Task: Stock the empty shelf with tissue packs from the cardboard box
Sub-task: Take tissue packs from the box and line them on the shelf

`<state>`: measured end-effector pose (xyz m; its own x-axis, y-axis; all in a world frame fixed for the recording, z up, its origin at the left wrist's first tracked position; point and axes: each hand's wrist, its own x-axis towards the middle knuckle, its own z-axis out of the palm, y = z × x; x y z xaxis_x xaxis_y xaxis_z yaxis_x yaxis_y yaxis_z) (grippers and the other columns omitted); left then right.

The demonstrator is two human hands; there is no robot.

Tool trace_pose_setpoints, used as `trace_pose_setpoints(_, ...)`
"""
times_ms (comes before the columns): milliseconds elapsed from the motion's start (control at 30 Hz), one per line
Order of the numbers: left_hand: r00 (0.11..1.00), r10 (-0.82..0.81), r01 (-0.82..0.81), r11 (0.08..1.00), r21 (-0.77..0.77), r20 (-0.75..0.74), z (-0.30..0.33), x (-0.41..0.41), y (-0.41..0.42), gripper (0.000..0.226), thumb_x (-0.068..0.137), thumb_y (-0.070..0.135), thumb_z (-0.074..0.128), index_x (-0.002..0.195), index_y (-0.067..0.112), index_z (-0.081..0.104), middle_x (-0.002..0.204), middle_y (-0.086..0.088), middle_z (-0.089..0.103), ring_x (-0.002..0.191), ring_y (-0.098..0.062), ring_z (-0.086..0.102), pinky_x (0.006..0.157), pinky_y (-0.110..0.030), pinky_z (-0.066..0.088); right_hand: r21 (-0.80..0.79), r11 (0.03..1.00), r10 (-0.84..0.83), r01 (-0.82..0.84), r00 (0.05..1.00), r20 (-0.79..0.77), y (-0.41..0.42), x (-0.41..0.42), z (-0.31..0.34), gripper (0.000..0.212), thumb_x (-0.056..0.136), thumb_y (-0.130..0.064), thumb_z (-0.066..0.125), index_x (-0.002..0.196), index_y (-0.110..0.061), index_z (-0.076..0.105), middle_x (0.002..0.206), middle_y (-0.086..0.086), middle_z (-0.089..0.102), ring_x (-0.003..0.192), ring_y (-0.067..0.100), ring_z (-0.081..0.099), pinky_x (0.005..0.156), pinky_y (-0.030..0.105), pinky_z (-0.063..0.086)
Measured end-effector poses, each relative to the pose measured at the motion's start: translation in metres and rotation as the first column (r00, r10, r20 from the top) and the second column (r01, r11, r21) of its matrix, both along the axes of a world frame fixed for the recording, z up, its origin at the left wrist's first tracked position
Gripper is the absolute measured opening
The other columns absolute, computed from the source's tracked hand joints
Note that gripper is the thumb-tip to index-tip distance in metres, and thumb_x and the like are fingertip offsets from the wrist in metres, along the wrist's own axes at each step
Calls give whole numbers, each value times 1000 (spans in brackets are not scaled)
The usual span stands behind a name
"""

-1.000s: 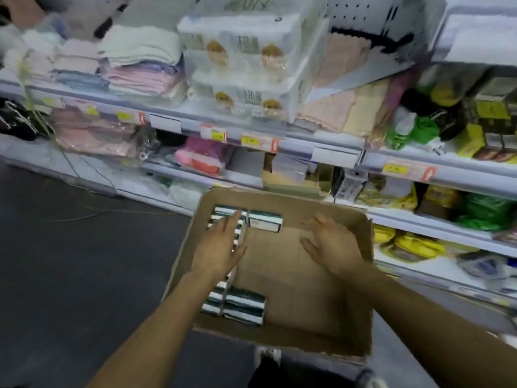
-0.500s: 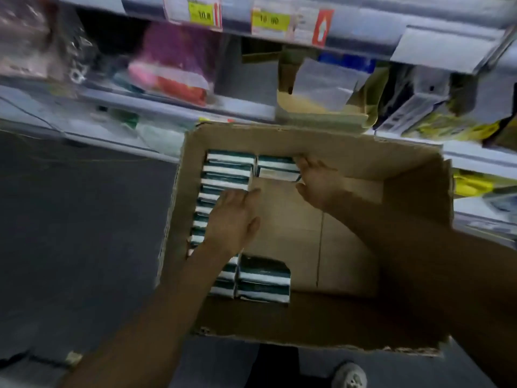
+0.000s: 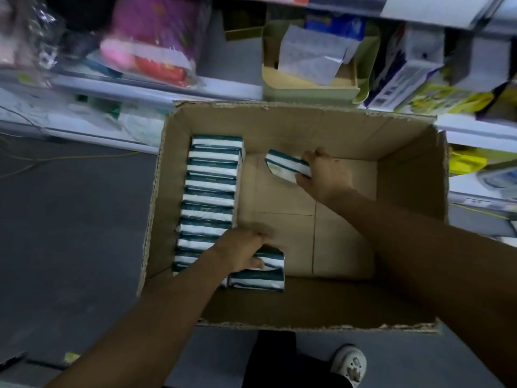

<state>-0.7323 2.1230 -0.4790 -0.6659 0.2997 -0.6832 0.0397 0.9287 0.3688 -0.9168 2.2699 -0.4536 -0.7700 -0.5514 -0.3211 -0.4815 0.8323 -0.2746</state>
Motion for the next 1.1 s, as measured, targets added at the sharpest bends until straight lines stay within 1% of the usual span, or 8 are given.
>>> trace_pose_setpoints(167,995,-52,63,990,-129,85,-4,-3,17,51,101,27,50,148,11,39,146,-13,46,131,-29,45,103,-31,33,-165,977,-129,137,990,57,53,27,20,29,89,-37,59,110,-16,57,100,6,57,82,27,58,61,29,37)
trace_pose_setpoints(333,923,373,-381,919,-99,-92,22,5,44,49,97,39,52,142,24,41,123,-8,64,106,-28,60,93,-38,46,-316,928,-185,196,981,66,106,52,59,29,88,-29,64,115,-19,58,104,3,63,86,23,63,70,37,51)
trace_pose_setpoints(500,397,905,-870,317,379,154,102,-7,100,76,91,10,55,151,45,23,137,18,40,86,-2,57,77,-28,51,-605,785,-152,134,988,22,174,79,112,42,77,-3,71,115,-15,60,124,1,53,110,18,57,90,41,51)
trace_pose_setpoints(600,248,885,-853,7,522,394,161,-18,153,45,94,5,46,116,40,64,115,-1,66,90,-15,64,75,-32,53,-686,723,-130,78,991,-24,219,91,150,46,75,6,71,114,-14,58,138,2,41,129,14,43,99,35,47)
trace_pose_setpoints(700,191,769,-812,-225,538,610,209,-25,210,30,100,28,43,113,20,70,99,-6,75,83,-21,72,69,-31,56,-747,665,-125,12,988,-95,270,101,188,47,75,2,76,114,-15,55,144,4,35,136,12,36,99,32,46)
trace_pose_setpoints(867,376,808,-662,-108,741,453,272,-24,302,30,90,35,64,110,14,69,114,-14,72,98,-25,71,86,-38,56,-788,594,-226,164,974,32,357,120,252,60,76,-27,83,124,-25,47,149,-9,27,137,8,34,102,25,41)
trace_pose_setpoints(967,410,829,-585,-81,807,380,299,-32,346,30,86,34,73,109,16,67,113,-13,72,105,-29,68,94,-46,53,-797,308,-360,519,839,407,392,129,288,76,77,-28,82,136,-32,34,134,-12,44,114,0,53,86,19,51)
trace_pose_setpoints(1100,466,850,-496,24,868,243,339,-46,395,45,75,55,77,111,29,66,116,-1,71,108,-23,67,98,-49,51,-701,136,-360,700,694,624,427,122,321,21,84,-30,72,101,-20,65,96,-13,69,84,-3,65,61,7,46)
